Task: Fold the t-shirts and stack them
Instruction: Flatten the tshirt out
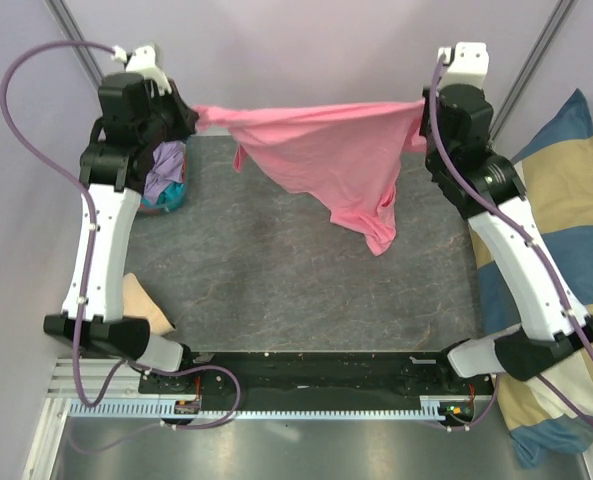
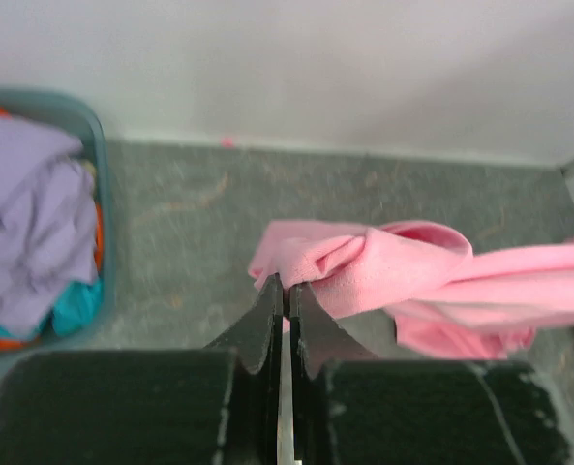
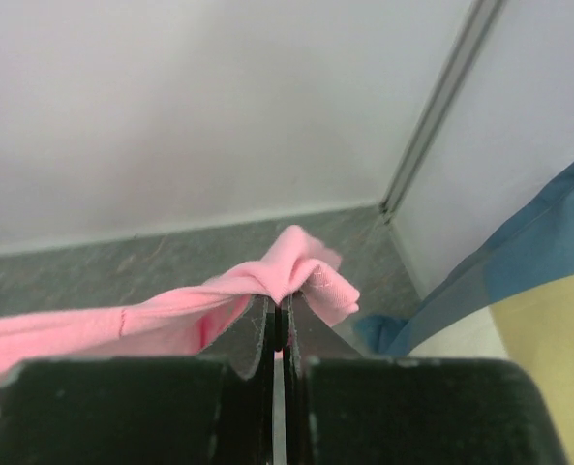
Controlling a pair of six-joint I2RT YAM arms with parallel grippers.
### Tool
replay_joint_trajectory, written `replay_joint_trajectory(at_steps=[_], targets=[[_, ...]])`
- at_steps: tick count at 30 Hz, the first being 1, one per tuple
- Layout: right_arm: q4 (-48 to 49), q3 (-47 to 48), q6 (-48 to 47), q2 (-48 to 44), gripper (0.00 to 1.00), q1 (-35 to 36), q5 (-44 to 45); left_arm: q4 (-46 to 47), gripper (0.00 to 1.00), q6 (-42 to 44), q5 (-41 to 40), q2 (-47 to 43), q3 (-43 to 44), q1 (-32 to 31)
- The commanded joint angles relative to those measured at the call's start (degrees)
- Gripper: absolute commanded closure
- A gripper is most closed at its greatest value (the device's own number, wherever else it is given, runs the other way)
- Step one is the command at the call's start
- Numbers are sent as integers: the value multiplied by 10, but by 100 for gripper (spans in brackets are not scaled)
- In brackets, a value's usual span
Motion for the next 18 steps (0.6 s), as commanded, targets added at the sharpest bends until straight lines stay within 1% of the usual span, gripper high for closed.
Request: replay_joint_trajectory(at_steps=[1, 2, 3, 4, 5, 6, 7, 9, 10, 12, 14, 16, 17, 18], targets=[[-87, -60, 87, -77, 100, -5, -133, 21, 98, -28, 35, -113, -132, 8], [-118, -68, 97, -101, 100, -5, -162, 27, 98, -30, 42, -157, -180, 8], [-130, -77, 109, -114, 100, -5, -181, 27, 98, -33, 45, -179, -199, 8], [-151, -90, 119, -139, 100, -6, -226, 26, 98, -35, 49, -199, -218, 8], [-164, -91, 126, -150, 100, -6, -242, 21, 98, -38, 60, -244, -248, 8], [-177, -81, 132, -160, 100, -5, -257, 17, 98, -40, 67, -262, -260, 8], [-210, -69, 144, -174, 100, -5, -288, 9, 98, -43, 67, -283, -266, 8], [-240, -46, 149, -186, 100, -6, -324, -27, 98, -47, 77, -326, -266, 8], [-271, -22, 154, -194, 100, -5, -341, -42, 98, -47, 80, -336, -263, 7], [-295, -6, 161, -204, 100, -5, -356, -69, 98, -50, 51, -371, -261, -18], [-310, -11, 169, -225, 100, -5, -360, -72, 98, -62, 45, -391, -285, -22], [-309, -39, 176, -244, 100, -5, -355, -68, 98, -72, 37, -406, -307, -23], [-303, -56, 179, -251, 100, -5, -336, -61, 98, -73, 29, -407, -331, -23], [-293, -99, 190, -255, 100, -6, -321, -54, 98, -73, 28, -406, -342, -23]])
